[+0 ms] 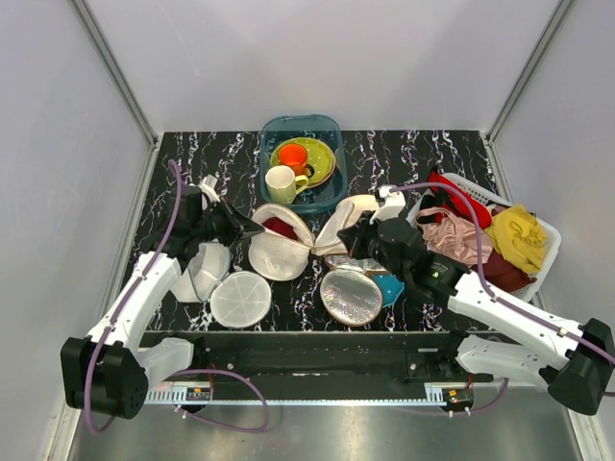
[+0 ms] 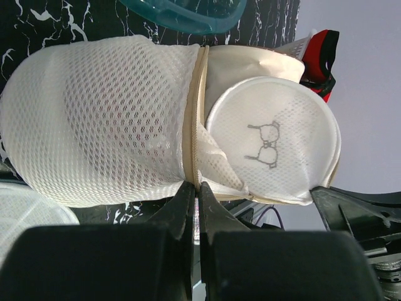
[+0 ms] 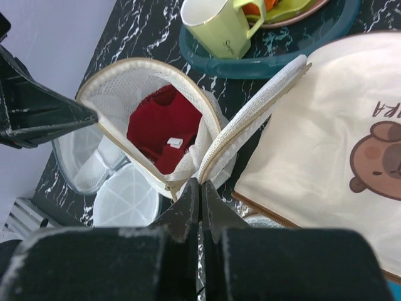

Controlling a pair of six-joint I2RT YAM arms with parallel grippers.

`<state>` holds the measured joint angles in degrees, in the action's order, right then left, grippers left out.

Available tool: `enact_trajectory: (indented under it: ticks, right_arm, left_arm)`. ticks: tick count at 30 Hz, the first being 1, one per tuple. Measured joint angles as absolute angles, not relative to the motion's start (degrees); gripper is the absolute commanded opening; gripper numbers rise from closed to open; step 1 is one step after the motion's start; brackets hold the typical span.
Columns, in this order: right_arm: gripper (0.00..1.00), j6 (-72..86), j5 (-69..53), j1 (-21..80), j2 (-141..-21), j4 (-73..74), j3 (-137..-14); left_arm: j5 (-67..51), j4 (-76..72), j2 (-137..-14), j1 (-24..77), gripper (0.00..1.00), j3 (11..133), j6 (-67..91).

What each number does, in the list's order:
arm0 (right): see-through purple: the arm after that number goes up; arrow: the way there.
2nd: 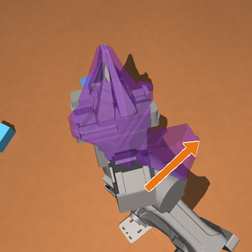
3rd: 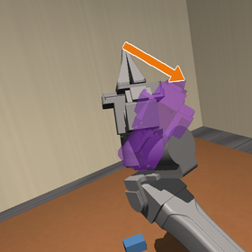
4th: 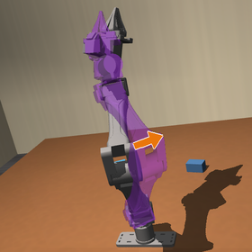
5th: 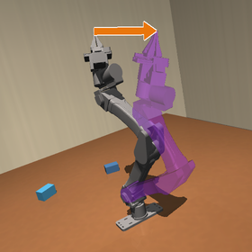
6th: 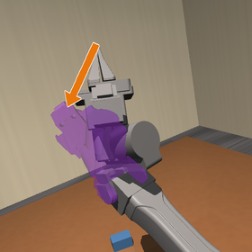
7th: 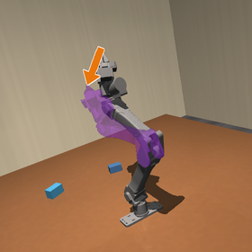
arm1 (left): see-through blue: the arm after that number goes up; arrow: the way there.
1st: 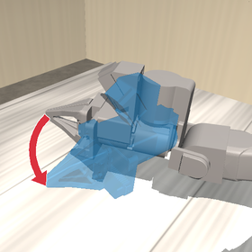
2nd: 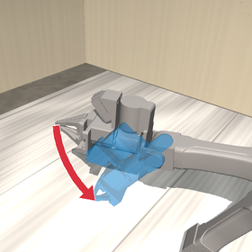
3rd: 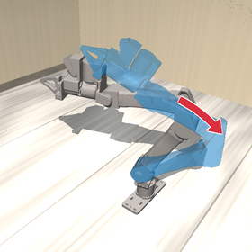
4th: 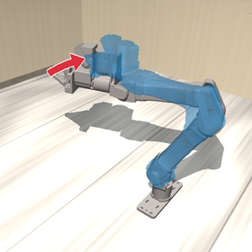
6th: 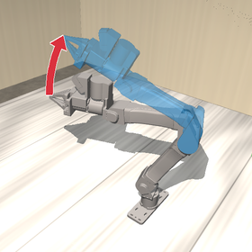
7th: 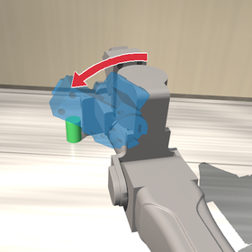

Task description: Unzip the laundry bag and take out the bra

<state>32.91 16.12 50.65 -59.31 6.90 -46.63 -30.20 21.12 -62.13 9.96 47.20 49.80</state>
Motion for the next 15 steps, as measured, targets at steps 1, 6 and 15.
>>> enact_trajectory:
  ticks: [1, 6, 15]
  right_arm:
    - [0.00, 32.8, 16.6, 50.7, -58.8, 6.7, -46.6]
    - [0.00, 30.5, 17.5, 50.7, -59.7, 6.8, -49.4]
    - [0.00, 25.3, 19.3, 50.7, -59.7, 2.3, -52.6]
  left_arm:
    - [-30.2, 21.2, -61.9, 9.8, 0.00, 47.2, 49.8]
    - [-30.2, 22.5, -61.5, 9.4, 0.00, 48.1, 49.3]
    - [-30.2, 23.3, -60.7, 9.3, 0.00, 48.7, 48.9]
